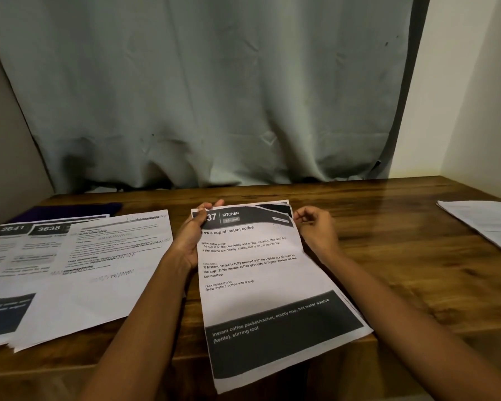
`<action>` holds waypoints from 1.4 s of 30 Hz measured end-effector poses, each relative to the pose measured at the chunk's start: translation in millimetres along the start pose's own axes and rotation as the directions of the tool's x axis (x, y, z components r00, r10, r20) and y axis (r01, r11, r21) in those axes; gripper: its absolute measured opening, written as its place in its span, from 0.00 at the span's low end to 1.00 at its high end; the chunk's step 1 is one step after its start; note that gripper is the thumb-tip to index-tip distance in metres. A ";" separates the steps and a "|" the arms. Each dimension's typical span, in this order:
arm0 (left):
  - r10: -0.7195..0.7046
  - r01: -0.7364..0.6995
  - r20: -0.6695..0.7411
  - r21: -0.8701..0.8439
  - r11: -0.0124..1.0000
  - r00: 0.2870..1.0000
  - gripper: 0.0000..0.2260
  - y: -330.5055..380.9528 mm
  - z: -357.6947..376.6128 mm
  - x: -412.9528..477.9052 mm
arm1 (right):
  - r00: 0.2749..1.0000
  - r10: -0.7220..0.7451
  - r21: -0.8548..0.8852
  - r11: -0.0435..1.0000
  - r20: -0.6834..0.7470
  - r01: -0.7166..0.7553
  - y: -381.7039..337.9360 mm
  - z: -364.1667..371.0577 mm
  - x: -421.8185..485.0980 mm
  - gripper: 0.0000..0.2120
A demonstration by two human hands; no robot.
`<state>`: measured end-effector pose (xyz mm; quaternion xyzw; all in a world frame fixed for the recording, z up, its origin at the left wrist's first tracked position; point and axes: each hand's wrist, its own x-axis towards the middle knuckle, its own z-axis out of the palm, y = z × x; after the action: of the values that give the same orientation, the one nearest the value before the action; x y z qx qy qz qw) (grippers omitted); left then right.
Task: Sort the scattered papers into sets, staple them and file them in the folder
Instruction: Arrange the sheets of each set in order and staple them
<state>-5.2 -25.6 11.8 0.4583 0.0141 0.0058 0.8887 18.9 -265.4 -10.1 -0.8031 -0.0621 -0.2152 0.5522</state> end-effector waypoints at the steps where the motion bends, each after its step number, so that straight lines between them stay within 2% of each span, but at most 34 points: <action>1: 0.003 -0.003 0.000 -0.001 1.000 1.000 0.08 0.3 0.1 -0.5 | 1.000 -0.019 -0.011 1.000 -0.003 0.019 0.9 -0.1 -0.1 0.10; 3: 0.006 -0.006 -0.006 -0.012 1.000 1.000 0.08 1.4 0.4 -1.5 | 0.998 -0.061 0.026 0.998 -0.004 0.061 0.6 -1.1 -0.5 0.06; 7: 0.017 -0.018 -0.026 -0.039 0.999 1.000 0.09 2.1 2.1 -3.0 | 0.990 -0.119 0.310 0.946 0.078 0.090 -16.2 -8.1 -5.8 0.07; 10: 0.027 -0.029 -0.045 -0.054 0.998 0.999 0.09 2.4 1.7 -2.9 | 0.948 -0.170 0.434 0.900 0.270 0.038 -30.1 -18.0 -13.3 0.06; 13: 0.021 -0.023 -0.049 -0.048 0.999 0.999 0.08 2.9 1.4 -3.4 | 0.903 -0.134 0.398 0.917 0.408 -0.043 -33.0 -18.9 -16.6 0.14; 15: 0.021 -0.023 -0.044 -0.051 0.998 0.999 0.08 2.8 1.6 -3.2 | 0.927 -0.071 0.374 0.924 0.369 -0.078 -33.2 -15.4 -16.3 0.11; 18: 0.028 -0.030 -0.030 -0.061 0.998 0.999 0.09 2.5 2.1 -2.6 | 0.972 0.039 0.357 0.926 0.230 -0.122 -29.2 -11.4 -13.0 0.03; 22: 0.027 -0.029 -0.022 -0.070 0.997 0.999 0.10 1.7 2.2 -1.7 | 0.974 0.176 0.246 0.947 0.145 -0.208 -18.3 -3.6 -9.3 0.08; 27: 0.017 -0.019 -0.032 -0.051 0.999 0.999 0.08 1.4 1.4 -2.1 | 0.987 0.155 0.055 0.986 0.040 -0.157 -7.7 3.9 -3.2 0.05; 30: 0.015 -0.017 -0.038 -0.046 0.999 0.999 0.08 1.7 1.4 -2.2 | 0.996 0.090 -0.036 0.995 -0.018 -0.091 -11.2 2.6 -4.9 0.13; 32: 0.022 -0.023 -0.043 -0.041 0.999 0.999 0.08 1.6 1.9 -2.1 | 0.998 0.055 -0.059 0.997 -0.015 -0.055 -14.2 1.7 -8.3 0.12; 34: 0.028 -0.030 -0.044 -0.052 0.998 0.999 0.09 1.5 1.4 -1.5 | 1.000 0.005 -0.032 0.999 0.001 -0.005 -14.4 0.5 -9.8 0.07; 36: 0.026 -0.029 -0.048 -0.060 0.998 0.998 0.08 1.9 0.4 -1.4 | 0.998 -0.059 0.085 0.995 0.013 0.058 -15.9 -2.3 -10.8 0.03; 39: 0.031 -0.034 -0.061 -0.049 0.998 0.998 0.08 2.3 0.5 -1.8 | 0.988 -0.149 0.290 0.948 0.035 0.132 -23.6 -5.3 -12.3 0.03; 42: 0.038 -0.042 -0.072 -0.062 0.997 0.997 0.08 2.6 0.5 -1.7 | 0.967 -0.216 0.421 0.896 0.132 0.142 -33.9 -6.4 -16.9 0.06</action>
<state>-6.9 -24.5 14.3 0.4296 0.0363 0.0404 0.9014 -9.6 -256.0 14.0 -0.6764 -0.2278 -0.1760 0.6779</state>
